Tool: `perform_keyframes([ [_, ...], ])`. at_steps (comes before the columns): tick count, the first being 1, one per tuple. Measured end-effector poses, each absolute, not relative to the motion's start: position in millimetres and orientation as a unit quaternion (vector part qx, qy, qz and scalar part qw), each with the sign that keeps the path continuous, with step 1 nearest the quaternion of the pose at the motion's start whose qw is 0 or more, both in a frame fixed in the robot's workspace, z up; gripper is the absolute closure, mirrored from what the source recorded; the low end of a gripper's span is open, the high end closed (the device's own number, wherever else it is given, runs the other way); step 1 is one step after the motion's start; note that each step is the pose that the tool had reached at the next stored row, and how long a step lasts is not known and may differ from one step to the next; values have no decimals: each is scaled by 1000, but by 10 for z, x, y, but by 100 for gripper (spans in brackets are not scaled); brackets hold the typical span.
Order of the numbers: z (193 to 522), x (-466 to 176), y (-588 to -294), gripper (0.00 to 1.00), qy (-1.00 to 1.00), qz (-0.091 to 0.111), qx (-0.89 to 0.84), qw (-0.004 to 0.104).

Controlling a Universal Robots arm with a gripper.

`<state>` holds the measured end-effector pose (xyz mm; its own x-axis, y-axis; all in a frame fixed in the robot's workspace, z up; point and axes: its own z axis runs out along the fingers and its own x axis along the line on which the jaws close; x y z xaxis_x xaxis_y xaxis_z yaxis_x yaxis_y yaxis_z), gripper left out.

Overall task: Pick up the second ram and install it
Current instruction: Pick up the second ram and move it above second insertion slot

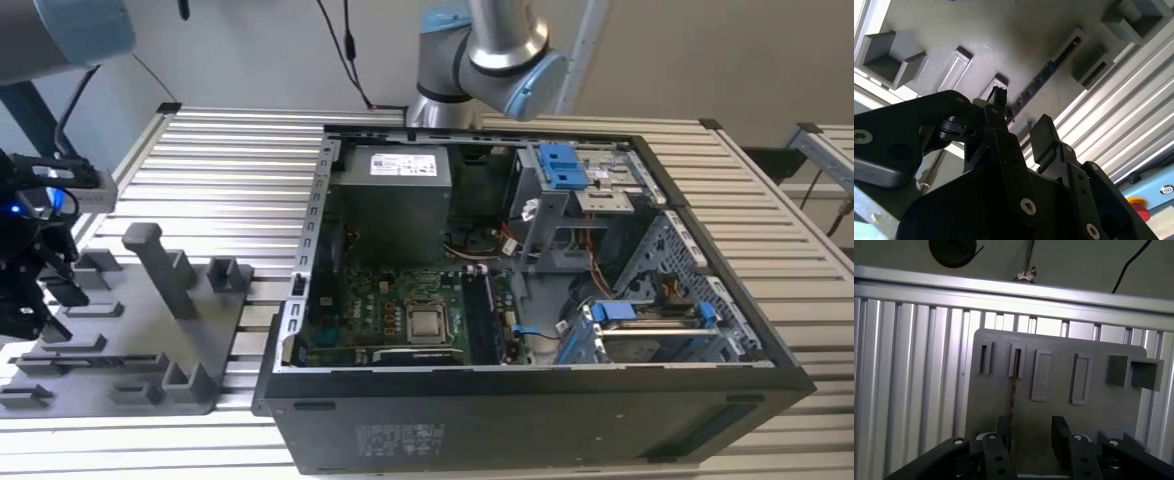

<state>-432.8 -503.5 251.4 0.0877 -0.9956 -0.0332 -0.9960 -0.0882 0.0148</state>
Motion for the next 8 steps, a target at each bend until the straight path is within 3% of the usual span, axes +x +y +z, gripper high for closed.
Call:
perform_keyframes([
  [8, 2369, -4331, -5048, 52, 667, 18, -745, 6],
])
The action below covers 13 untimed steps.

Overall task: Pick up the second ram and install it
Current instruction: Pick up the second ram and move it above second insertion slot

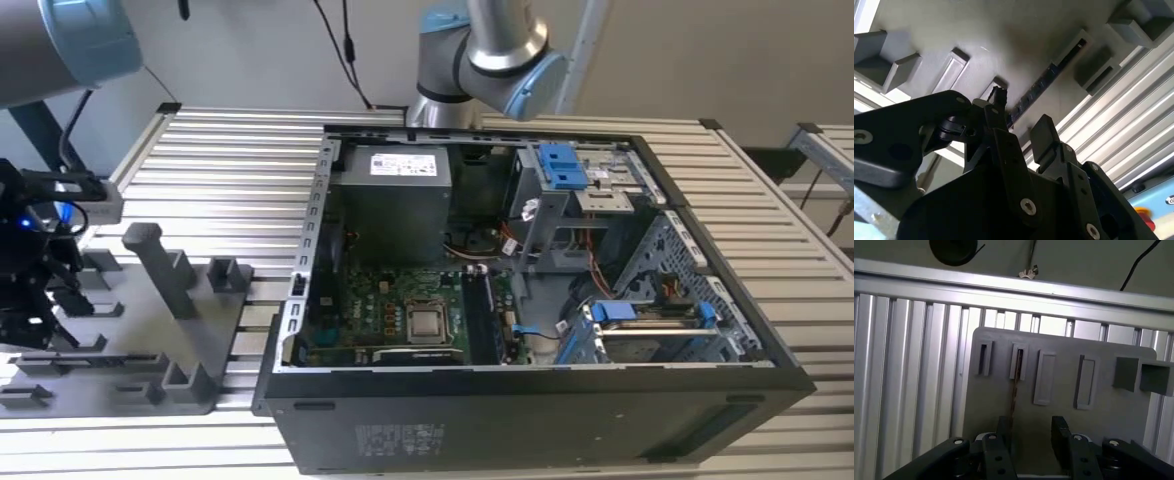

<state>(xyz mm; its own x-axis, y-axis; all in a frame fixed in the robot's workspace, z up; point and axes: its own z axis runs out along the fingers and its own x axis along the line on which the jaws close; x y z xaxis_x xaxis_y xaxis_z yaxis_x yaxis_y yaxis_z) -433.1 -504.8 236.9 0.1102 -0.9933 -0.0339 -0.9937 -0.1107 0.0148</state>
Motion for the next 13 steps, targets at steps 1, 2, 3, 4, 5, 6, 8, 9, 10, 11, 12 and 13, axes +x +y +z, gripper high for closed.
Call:
perform_keyframes([
  [1, 2352, -4333, -5053, 52, 664, 18, -748, 6],
  [2, 2335, -4334, -5059, 52, 662, 18, -750, 6],
  [3, 2317, -4336, -5062, 52, 660, 18, -751, 6],
  [4, 2300, -4337, -5063, 52, 659, 18, -752, 6],
  [5, 2283, -4338, -5064, 52, 659, 18, -752, 6],
  [6, 2265, -4338, -5068, 52, 659, 18, -752, 6],
  [8, 2229, -4340, -5080, 52, 659, 18, -752, 6],
  [9, 2212, -4341, -5085, 52, 660, 18, -751, 6],
  [10, 2192, -4343, -5088, 52, 660, 18, -751, 6],
  [11, 2173, -4344, -5089, 52, 660, 18, -751, 6],
  [12, 2155, -4344, -5091, 52, 661, 18, -750, 7],
  [13, 2138, -4345, -5092, 52, 662, 18, -749, 6],
])
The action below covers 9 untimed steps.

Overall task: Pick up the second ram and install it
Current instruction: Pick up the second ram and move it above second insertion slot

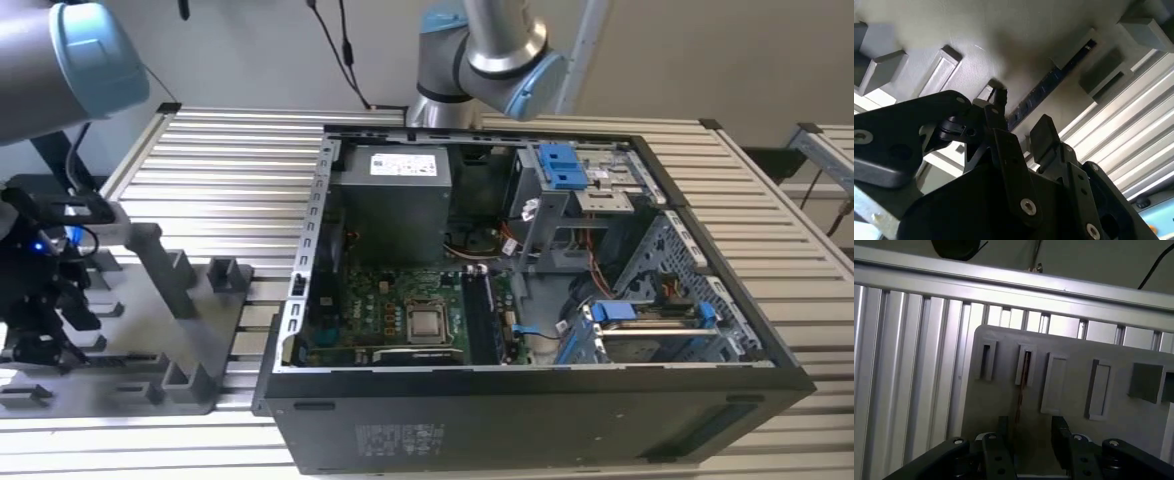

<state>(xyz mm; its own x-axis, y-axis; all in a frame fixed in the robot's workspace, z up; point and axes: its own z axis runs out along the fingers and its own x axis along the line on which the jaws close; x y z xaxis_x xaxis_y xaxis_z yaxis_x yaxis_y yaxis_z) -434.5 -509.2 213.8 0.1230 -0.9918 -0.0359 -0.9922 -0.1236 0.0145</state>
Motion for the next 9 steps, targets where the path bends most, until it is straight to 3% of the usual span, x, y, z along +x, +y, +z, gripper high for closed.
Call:
perform_keyframes([
  [9, 2027, -4363, -5099, 52, 668, 18, -744, 6],
])
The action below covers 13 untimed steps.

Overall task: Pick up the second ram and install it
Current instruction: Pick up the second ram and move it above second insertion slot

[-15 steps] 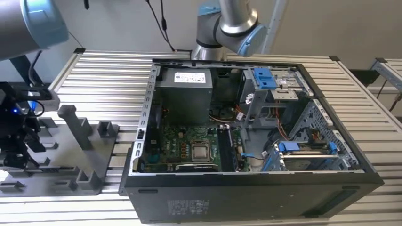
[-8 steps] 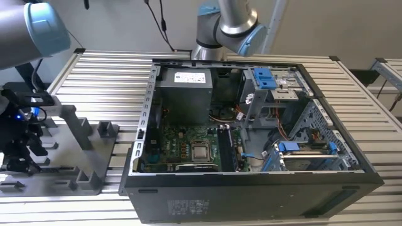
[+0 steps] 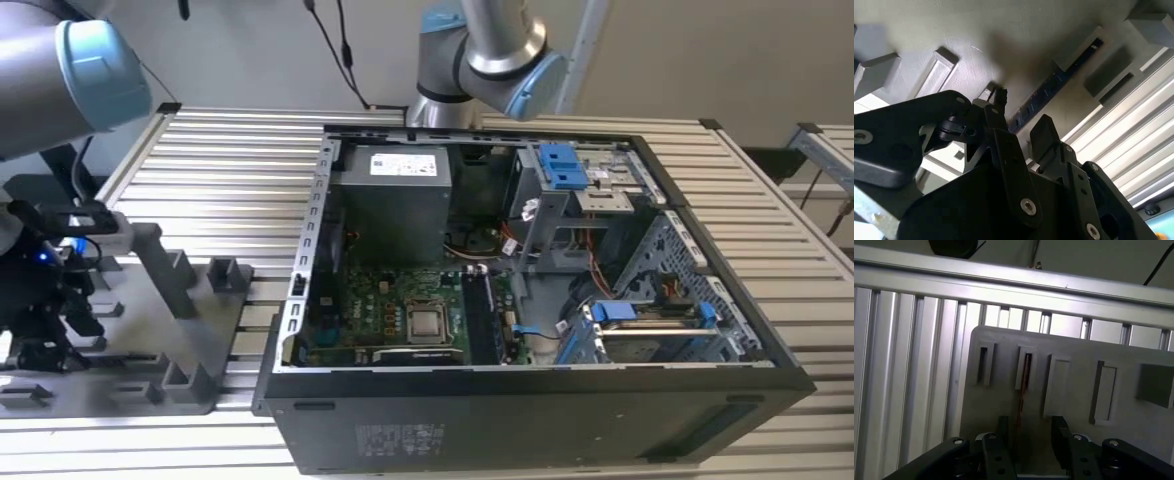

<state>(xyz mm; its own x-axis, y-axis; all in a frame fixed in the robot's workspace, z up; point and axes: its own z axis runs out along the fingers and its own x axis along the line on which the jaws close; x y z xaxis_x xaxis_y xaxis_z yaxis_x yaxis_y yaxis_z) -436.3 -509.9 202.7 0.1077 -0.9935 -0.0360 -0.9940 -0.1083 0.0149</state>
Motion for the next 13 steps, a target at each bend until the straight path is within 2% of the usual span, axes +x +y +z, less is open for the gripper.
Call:
perform_keyframes([
  [13, 1956, -4363, -5140, 52, 670, 18, -742, 7],
])
